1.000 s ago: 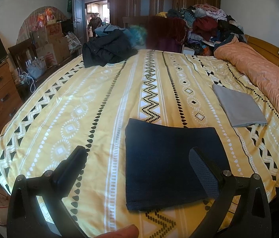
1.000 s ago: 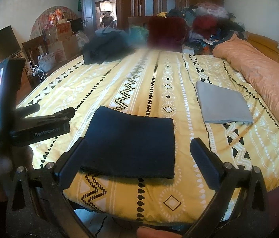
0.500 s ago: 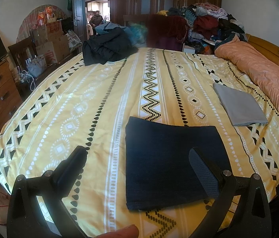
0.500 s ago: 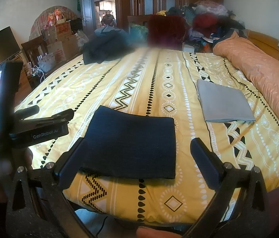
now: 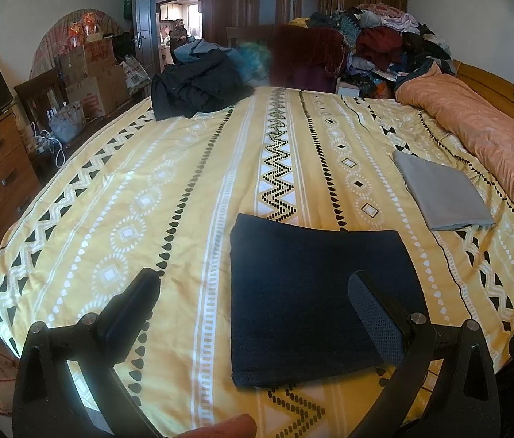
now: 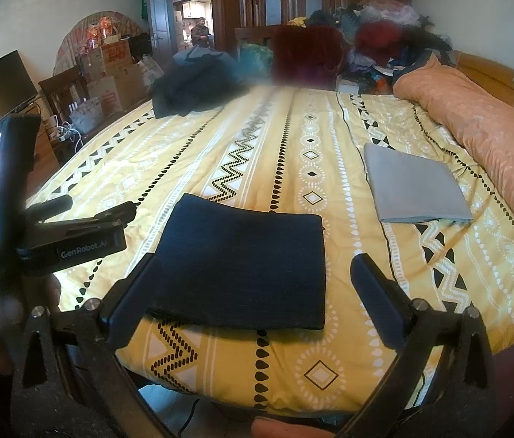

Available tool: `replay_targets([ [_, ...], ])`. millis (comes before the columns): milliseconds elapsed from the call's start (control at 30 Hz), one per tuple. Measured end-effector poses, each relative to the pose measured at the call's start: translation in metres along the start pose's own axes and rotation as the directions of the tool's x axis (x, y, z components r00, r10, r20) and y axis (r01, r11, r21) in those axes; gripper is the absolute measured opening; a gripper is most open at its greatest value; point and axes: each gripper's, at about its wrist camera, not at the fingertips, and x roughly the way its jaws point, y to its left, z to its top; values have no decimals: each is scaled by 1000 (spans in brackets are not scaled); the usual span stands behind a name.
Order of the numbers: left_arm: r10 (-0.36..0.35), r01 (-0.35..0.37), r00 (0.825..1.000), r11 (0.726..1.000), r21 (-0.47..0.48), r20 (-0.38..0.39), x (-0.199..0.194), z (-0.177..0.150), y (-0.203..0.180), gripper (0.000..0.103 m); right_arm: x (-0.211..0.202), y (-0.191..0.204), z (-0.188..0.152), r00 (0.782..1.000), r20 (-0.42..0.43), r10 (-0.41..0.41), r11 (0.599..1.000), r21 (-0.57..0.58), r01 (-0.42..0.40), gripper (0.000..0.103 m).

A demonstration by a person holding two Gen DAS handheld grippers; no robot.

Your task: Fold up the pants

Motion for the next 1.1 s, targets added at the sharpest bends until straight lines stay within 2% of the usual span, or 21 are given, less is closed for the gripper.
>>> replay_targets([
  [1100,6,-6,1000,1000,0,-13,7,2,3,103,1,-4,2,1000,-5,5,1000,11,-5,102],
])
